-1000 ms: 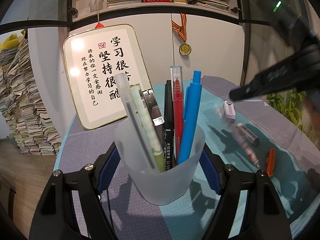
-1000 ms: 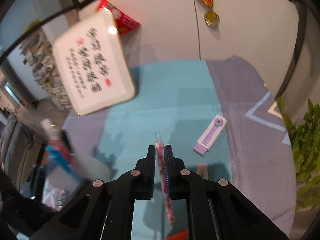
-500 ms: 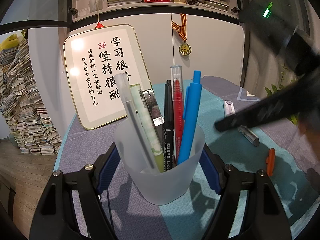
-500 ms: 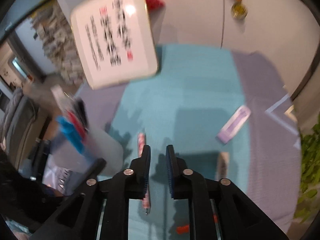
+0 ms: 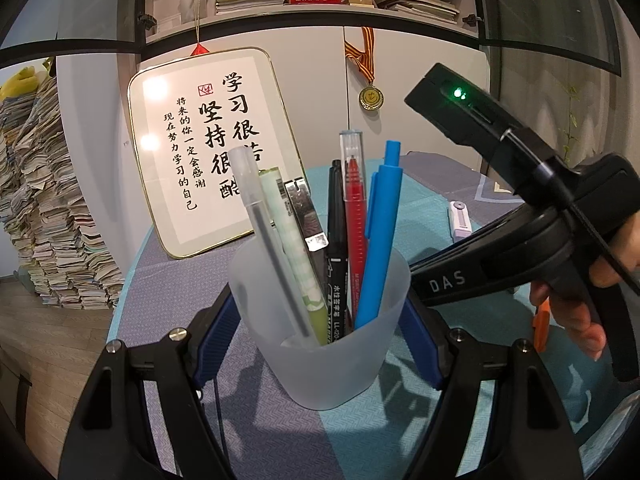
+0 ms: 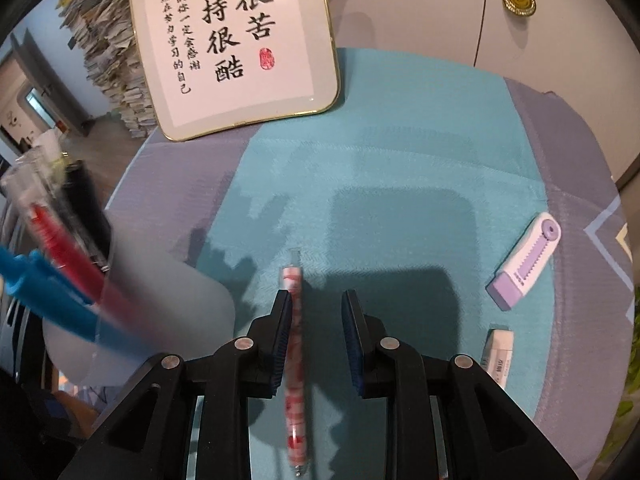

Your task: Organize stationery

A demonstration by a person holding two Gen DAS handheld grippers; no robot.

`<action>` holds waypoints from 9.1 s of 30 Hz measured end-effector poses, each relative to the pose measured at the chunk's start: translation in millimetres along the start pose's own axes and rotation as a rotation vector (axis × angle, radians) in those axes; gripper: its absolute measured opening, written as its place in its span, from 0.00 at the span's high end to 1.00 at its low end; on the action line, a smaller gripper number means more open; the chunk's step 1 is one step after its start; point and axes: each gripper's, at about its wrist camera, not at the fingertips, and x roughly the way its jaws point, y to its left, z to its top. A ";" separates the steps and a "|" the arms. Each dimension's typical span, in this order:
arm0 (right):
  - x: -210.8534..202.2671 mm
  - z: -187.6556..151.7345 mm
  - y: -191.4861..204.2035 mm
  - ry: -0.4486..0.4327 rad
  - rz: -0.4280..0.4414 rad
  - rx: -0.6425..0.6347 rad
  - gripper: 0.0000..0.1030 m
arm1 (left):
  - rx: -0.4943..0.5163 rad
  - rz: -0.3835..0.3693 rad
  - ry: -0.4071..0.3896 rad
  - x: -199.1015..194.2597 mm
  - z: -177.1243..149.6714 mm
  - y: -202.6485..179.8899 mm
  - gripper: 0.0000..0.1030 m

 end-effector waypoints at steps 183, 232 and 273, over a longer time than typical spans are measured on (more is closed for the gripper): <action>-41.6 -86.7 -44.9 -0.084 0.027 0.167 0.86 | 0.005 -0.004 0.021 4.2 -0.3 -6.7 0.26; -162.0 -16.3 46.7 -0.456 0.157 -0.048 0.85 | 0.005 -0.004 0.021 4.3 -0.5 -6.8 0.26; -114.0 -3.0 50.6 -0.297 0.226 -0.047 0.85 | 0.005 -0.003 0.021 4.5 -0.5 -6.9 0.26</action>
